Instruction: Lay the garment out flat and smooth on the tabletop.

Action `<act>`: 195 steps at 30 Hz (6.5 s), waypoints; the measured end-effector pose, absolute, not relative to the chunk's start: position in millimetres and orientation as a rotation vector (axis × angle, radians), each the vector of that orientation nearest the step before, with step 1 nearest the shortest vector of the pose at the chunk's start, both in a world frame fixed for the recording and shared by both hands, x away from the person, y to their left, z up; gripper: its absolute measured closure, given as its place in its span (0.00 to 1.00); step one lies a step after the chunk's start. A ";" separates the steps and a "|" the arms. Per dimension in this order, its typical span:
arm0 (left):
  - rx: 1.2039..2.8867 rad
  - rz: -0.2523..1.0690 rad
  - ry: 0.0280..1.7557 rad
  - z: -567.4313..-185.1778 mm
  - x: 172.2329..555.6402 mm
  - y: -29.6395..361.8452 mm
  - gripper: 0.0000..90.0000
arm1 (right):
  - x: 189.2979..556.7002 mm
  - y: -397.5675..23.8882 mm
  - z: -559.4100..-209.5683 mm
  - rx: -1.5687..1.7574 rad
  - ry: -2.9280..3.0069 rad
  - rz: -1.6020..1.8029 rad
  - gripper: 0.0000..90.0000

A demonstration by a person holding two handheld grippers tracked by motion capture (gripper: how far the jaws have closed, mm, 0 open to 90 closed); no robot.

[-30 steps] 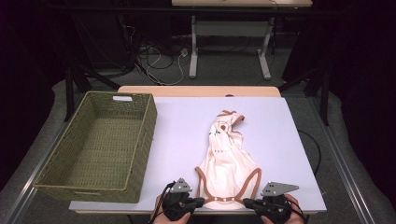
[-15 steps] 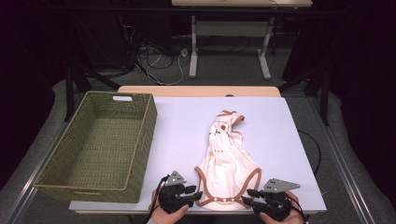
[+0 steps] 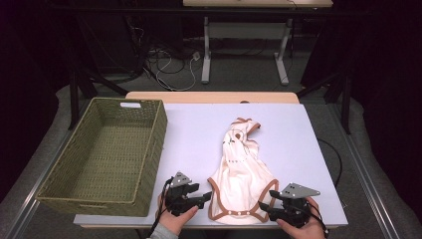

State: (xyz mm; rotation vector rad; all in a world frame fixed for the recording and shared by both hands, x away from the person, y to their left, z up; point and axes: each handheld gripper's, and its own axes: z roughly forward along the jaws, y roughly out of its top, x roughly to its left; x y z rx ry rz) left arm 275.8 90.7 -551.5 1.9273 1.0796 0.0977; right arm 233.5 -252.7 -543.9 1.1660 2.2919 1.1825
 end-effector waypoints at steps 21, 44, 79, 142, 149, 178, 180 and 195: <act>1.958 0.127 1.110 -555.2 330.8 77.3 0.58 | 276.0 -267.2 -538.0 1.253 2.190 1.214 0.48; 2.015 0.042 1.096 -562.9 326.6 61.2 0.79 | 283.6 -276.3 -545.2 1.294 2.164 1.165 0.54; 2.052 0.078 1.103 -545.5 316.8 73.7 0.98 | 296.5 -285.4 -546.0 1.355 2.281 1.050 0.98; 2.051 0.172 1.149 -533.0 332.2 87.8 0.73 | 284.4 -304.6 -534.4 1.404 2.251 1.052 0.91; 2.030 0.204 1.130 -531.1 344.6 79.9 0.66 | 290.1 -298.0 -530.0 1.371 2.224 1.059 0.82; 1.915 0.246 1.094 -510.6 379.8 56.0 0.39 | 333.7 -268.8 -504.1 1.219 2.116 1.097 0.47; 1.897 0.235 1.096 -510.4 383.2 54.3 0.39 | 337.7 -266.8 -501.3 1.199 2.110 1.092 0.47; 1.871 0.200 1.124 -527.7 410.4 43.6 0.45 | 378.0 -255.9 -507.1 1.308 2.100 1.127 0.49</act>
